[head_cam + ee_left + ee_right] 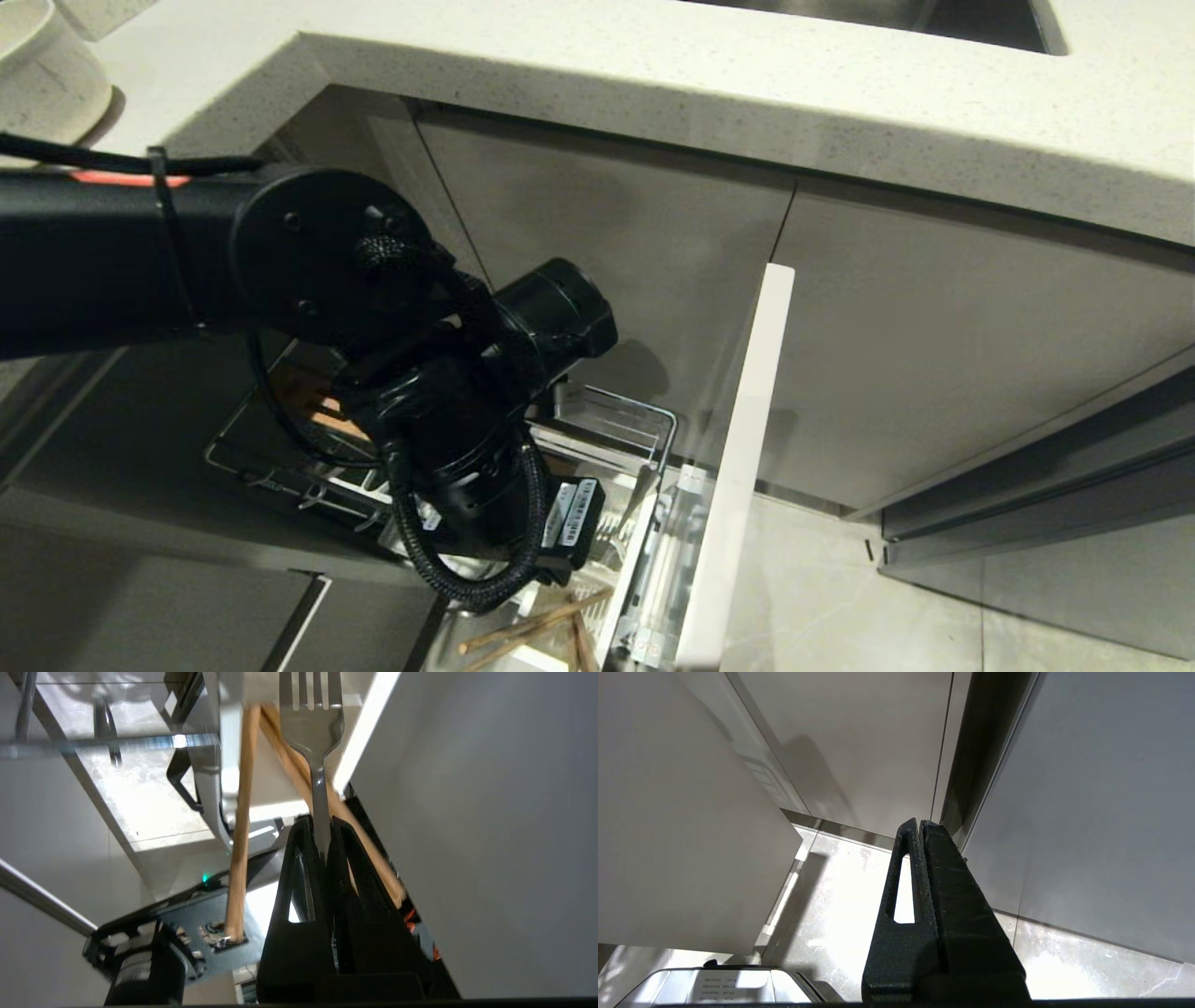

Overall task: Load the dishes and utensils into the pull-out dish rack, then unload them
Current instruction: Pick up the fork and place it in the cupboard

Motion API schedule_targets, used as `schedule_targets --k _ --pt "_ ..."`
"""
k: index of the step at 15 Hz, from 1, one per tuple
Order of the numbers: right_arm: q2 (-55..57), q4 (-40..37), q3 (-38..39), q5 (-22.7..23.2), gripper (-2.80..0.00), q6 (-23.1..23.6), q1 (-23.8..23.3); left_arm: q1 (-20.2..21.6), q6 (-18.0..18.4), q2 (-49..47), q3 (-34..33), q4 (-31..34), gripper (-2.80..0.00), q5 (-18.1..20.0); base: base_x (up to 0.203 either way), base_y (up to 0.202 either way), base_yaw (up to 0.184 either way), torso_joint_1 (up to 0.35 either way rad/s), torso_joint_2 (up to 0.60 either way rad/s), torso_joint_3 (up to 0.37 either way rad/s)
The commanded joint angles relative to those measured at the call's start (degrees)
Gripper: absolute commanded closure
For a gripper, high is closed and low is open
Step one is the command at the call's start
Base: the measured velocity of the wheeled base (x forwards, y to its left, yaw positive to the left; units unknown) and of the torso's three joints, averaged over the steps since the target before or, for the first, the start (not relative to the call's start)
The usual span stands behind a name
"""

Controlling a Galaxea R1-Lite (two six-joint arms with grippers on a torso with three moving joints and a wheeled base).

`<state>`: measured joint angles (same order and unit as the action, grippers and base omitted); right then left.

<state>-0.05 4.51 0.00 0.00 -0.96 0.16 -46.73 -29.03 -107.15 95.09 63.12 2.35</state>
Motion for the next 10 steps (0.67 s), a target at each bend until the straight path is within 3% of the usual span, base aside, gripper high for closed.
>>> schedule_targets --k 1,10 --pt "0.0 0.1 1.5 0.0 0.0 0.0 0.0 0.8 -0.1 -1.9 -0.6 -0.9 0.0 0.2 0.0 0.0 0.0 0.0 0.0 0.0" --pt "0.0 0.1 1.5 0.0 0.0 0.0 0.0 2.7 0.0 -5.5 -0.8 -4.6 0.0 1.6 0.0 0.0 0.0 0.0 0.0 0.0"
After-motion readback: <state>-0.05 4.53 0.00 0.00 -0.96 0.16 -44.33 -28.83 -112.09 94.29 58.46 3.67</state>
